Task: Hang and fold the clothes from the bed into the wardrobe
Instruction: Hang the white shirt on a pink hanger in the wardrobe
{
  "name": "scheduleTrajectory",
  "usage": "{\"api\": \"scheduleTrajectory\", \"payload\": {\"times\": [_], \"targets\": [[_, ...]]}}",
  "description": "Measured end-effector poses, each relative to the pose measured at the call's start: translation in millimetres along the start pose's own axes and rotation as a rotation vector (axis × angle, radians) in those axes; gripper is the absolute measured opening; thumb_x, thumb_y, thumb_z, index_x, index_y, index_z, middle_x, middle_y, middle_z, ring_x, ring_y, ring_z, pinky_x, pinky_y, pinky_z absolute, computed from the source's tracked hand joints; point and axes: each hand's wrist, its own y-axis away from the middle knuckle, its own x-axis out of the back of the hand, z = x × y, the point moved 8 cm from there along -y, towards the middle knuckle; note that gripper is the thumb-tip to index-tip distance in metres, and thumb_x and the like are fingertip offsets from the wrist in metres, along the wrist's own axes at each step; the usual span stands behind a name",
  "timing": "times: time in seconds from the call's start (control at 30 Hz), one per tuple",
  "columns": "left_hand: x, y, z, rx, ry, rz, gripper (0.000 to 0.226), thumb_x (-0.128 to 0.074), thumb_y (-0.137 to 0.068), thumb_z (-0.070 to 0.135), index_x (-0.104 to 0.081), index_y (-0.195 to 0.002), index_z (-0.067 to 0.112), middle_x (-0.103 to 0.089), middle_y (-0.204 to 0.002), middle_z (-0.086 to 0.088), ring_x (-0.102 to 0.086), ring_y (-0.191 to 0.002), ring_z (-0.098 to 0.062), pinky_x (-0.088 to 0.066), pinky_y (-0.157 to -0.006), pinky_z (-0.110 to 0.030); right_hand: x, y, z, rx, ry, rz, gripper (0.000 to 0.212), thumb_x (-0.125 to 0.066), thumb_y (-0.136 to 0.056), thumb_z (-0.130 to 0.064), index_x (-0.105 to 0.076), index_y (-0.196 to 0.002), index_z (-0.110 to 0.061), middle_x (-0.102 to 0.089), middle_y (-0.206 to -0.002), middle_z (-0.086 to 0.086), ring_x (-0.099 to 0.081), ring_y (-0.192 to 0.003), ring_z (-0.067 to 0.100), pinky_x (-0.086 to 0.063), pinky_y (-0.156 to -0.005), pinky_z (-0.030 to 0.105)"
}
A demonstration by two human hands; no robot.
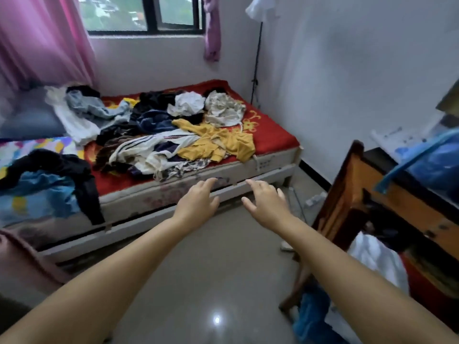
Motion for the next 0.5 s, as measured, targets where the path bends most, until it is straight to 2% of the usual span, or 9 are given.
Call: {"api": "scheduleTrajectory", "payload": {"times": [0.13,0.33,0.5], "targets": [[-49,-8,83,-0.246,0.004,-0.133,0.049,-0.051,-0.095,0.033,-0.038,-0.141,0.023,-0.051,-0.133,-0.002,-0.049,-0.121,-0.019,-0.049,-0.089,-0.035,36,62,71,-0.193,0.058,0.09,0.053,-0.04,-0.099,-0.042,-0.029,-0.148,-0.024,-0.035,-0.15,0.002,-0.029,-0.139,0.022,-0.014,-0.116,0.049],[-131,45,205,-0.522,0.028,-0.308,0.049,-0.05,-0.092,0.025,-0.038,-0.14,0.022,-0.05,-0.131,-0.002,-0.051,-0.119,-0.02,-0.048,-0.092,-0.037,72,184,153,-0.409,0.087,0.223,0.05,-0.043,-0.098,-0.038,-0.036,-0.145,-0.021,-0.041,-0.145,0.0,-0.035,-0.135,0.021,-0.027,-0.11,0.041],[-199,102,292,-0.683,0.019,-0.447,0.049,-0.046,-0.092,0.024,-0.038,-0.14,0.022,-0.051,-0.126,-0.003,-0.05,-0.116,-0.023,-0.048,-0.087,-0.039,77,288,236,-0.634,0.115,0.204,0.051,-0.044,-0.097,-0.038,-0.037,-0.145,-0.02,-0.042,-0.146,0.002,-0.038,-0.133,0.022,-0.031,-0.106,0.037]]}}
